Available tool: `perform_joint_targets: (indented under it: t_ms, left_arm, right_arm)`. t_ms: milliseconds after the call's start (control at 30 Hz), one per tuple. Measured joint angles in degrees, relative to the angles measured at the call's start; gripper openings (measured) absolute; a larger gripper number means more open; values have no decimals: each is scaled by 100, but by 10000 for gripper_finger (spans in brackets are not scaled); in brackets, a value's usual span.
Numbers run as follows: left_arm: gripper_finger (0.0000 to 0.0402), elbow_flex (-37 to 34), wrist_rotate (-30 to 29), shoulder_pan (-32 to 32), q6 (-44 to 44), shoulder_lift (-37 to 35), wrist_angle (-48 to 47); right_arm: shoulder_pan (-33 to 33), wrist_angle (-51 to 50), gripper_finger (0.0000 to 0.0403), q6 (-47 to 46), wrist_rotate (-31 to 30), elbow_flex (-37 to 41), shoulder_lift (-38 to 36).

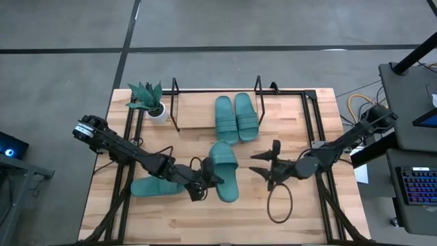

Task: Pick and place slides into the shelf
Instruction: Put the slipper on the shelf

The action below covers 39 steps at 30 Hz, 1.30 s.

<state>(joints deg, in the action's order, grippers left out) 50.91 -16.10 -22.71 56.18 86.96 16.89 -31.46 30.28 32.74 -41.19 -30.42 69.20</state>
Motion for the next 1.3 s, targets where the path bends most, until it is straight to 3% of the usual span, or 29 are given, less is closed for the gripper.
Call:
perform_joint_targets:
  t_ms: [267, 467, 600, 900, 1067, 1300]
  left_arm:
    - [56, -36, -38, 96, -188, 0, -84]
    - [56, -2, -40, 99, -186, 0, -101]
    - [56, -2, -42, 100, -183, 0, -114]
    - [56, 11, -42, 100, -168, 0, -129]
    - [56, 69, -43, 100, -141, 0, -119]
    - [56, 82, -62, 102, 5, 0, -87]
  right_arm:
    - [152, -153, 210, -208, 2, -733, 817]
    - [530, -1710, 203, -1036, 7, -1516, 1169]
    - [732, -2392, 197, -1353, 357, -1862, 1215]
    - [1103, -2602, 187, -1348, 771, -1937, 1236]
    - [1350, -2669, 187, -1456, 1624, -1914, 1241]
    - [1558, -2665, 185, -1447, 1642, -1926, 1245]
